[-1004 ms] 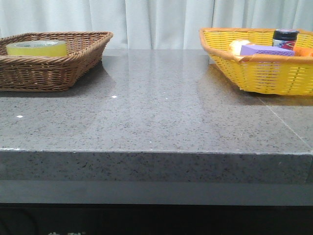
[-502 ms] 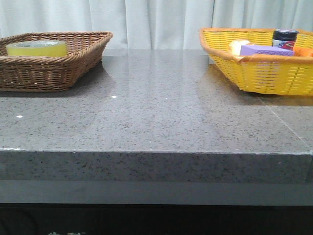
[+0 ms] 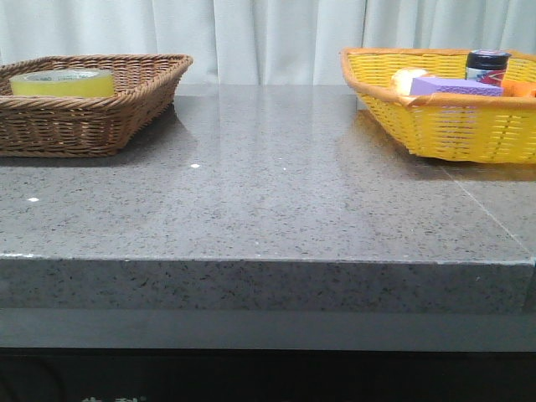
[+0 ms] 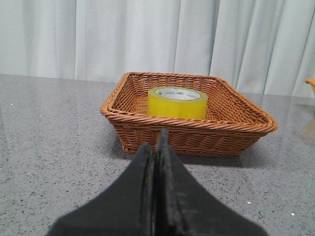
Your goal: Transfer tape with both arms
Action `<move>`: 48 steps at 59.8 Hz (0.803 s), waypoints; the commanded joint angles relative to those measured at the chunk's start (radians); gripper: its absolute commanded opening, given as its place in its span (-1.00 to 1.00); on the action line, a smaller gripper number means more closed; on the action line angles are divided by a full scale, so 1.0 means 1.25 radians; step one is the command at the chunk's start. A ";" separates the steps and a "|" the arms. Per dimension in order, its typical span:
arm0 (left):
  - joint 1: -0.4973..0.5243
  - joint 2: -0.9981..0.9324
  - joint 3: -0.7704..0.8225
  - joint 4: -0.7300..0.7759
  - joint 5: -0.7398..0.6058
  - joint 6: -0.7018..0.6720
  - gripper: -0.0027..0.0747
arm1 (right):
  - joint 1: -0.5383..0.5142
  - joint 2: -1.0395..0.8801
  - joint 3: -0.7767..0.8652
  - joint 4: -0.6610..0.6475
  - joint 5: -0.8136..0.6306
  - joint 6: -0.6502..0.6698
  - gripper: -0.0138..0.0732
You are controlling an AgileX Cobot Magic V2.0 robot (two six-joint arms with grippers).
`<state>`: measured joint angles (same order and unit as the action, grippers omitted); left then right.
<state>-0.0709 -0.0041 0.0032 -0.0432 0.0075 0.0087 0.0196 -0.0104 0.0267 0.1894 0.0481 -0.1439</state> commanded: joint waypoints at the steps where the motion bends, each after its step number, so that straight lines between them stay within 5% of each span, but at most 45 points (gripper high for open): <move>1: 0.003 -0.014 0.007 -0.006 -0.068 -0.007 -0.98 | -0.001 -0.018 -0.005 -0.061 -0.072 0.048 -0.84; 10: 0.003 -0.014 0.007 -0.006 -0.068 -0.007 -0.98 | -0.002 -0.018 -0.005 -0.102 -0.082 0.165 -0.84; 48: 0.003 -0.014 0.007 -0.006 -0.068 -0.007 -0.98 | -0.049 -0.019 -0.005 -0.122 -0.081 0.143 -0.84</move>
<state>-0.0709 -0.0041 0.0032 -0.0432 0.0075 0.0087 -0.0389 -0.0104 0.0267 0.0567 0.0335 0.0469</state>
